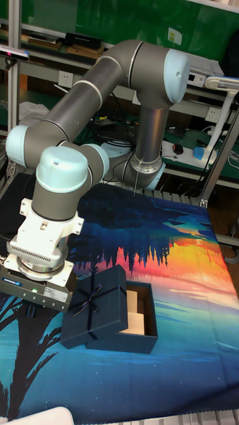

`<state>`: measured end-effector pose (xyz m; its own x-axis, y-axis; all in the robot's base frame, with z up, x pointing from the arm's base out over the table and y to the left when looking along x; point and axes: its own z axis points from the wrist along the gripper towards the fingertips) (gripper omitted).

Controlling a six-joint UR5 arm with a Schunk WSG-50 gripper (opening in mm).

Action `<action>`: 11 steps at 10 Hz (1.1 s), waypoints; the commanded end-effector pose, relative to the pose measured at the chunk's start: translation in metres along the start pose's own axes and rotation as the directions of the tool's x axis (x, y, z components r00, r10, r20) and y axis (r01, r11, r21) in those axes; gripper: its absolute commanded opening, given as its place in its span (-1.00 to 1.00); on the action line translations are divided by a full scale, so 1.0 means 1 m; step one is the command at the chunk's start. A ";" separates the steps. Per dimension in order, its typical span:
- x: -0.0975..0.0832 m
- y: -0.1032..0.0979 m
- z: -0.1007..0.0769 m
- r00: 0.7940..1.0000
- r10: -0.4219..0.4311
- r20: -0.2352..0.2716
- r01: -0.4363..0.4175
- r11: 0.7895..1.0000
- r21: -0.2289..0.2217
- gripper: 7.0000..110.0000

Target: Slide the outer casing onto the gift box

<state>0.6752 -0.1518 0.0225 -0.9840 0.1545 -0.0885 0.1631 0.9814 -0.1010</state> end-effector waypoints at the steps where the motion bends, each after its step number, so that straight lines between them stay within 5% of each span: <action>1: 0.001 0.000 0.004 1.000 0.005 -0.001 -0.005 1.000 -0.025 -1.00; 7: 0.008 0.026 0.015 0.999 0.045 -0.014 -0.047 0.984 -0.171 -1.00; 10: 0.012 0.038 0.022 0.998 0.057 -0.006 -0.057 0.983 -0.175 -1.00; 11: 0.014 0.047 0.021 0.998 0.067 -0.018 -0.069 0.974 -0.214 -1.00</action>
<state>0.6707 -0.1210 -0.0019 -0.9772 0.1959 -0.0818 0.1913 0.9797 0.0606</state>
